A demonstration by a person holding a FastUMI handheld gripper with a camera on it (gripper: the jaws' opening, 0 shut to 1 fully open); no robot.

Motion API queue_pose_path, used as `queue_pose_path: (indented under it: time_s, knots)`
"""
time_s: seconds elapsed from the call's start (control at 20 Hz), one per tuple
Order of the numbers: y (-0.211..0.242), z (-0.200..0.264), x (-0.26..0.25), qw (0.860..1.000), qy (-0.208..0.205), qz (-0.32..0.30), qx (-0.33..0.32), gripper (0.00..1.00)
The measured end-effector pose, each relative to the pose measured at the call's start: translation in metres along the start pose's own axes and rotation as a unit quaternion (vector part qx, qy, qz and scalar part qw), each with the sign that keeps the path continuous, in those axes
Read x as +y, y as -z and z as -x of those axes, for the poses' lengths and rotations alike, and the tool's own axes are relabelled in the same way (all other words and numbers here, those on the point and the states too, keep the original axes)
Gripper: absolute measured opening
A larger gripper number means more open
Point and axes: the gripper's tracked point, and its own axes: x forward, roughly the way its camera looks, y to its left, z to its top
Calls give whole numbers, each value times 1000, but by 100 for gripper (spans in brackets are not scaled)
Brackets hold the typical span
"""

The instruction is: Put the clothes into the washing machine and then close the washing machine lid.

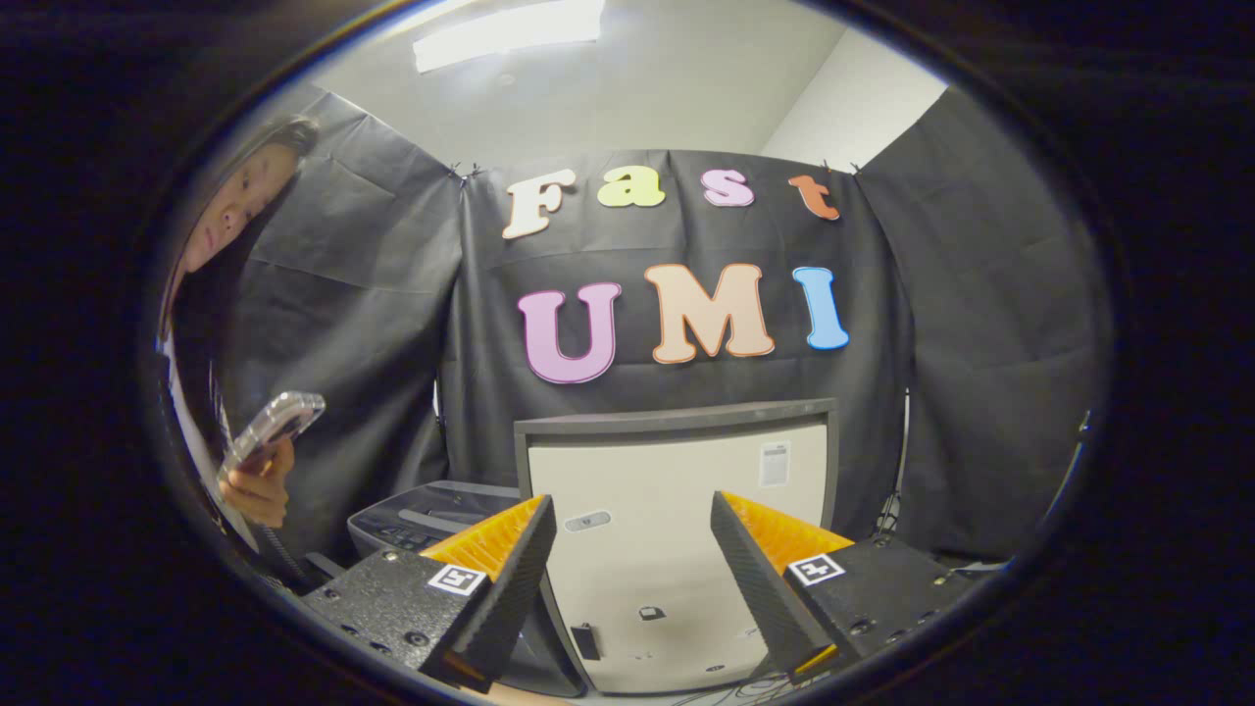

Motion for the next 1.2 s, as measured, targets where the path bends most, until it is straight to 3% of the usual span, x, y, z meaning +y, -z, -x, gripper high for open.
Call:
queue_pose_path:
  time_s: [0.4,1.0,1.2]
  knots:
    - [40,14,-11,999,-26,-38,4,96]
    - [51,-39,-28,996,-54,-62,15,96]
    - [66,-36,-30,996,-64,-61,29,96]
